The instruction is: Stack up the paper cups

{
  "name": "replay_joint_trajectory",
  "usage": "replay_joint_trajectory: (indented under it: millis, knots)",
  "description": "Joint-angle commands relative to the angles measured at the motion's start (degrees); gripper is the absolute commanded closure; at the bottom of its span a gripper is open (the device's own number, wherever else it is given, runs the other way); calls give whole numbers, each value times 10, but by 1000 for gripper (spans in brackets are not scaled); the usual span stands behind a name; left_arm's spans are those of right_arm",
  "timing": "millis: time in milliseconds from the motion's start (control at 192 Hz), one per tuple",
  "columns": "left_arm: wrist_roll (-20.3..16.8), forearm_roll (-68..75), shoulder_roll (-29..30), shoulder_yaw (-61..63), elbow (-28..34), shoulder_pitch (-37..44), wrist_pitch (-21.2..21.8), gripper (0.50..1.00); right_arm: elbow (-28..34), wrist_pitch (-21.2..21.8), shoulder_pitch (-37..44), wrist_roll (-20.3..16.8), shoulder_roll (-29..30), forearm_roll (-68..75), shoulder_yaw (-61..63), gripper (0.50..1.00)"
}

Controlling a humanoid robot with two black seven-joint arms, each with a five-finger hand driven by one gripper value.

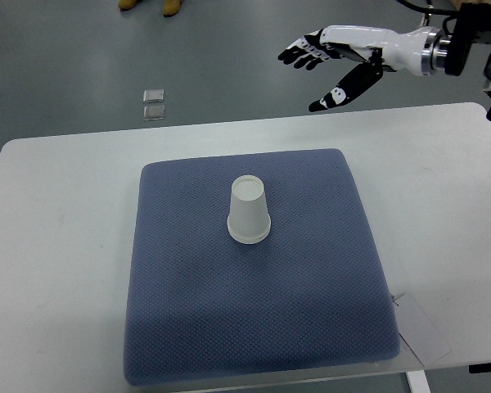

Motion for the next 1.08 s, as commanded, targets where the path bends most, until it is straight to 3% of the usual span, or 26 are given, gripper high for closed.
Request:
replay_joint_trajectory:
  millis: [0, 182, 504, 608, 671, 1076]
  knots:
    - [0, 0, 0, 0, 0, 0, 0, 500, -35, -69, -41, -38, -15, 116, 0, 642]
    - [0, 0, 0, 0, 0, 0, 0, 500, -70, -143, -102, -76, -14, 291, 2, 640]
    - [0, 0, 0, 0, 0, 0, 0, 500, -111, -205, -155, -70, 20, 361, 4, 638]
    - [0, 0, 0, 0, 0, 0, 0, 500, -118, -210, -160, -69, 36, 361, 4, 638]
    - [0, 0, 0, 0, 0, 0, 0, 500, -130, -211, -170, -70, 52, 361, 6, 585]
    - [0, 0, 0, 0, 0, 0, 0, 500, -166, -236, -233, -71, 129, 368, 149, 583]
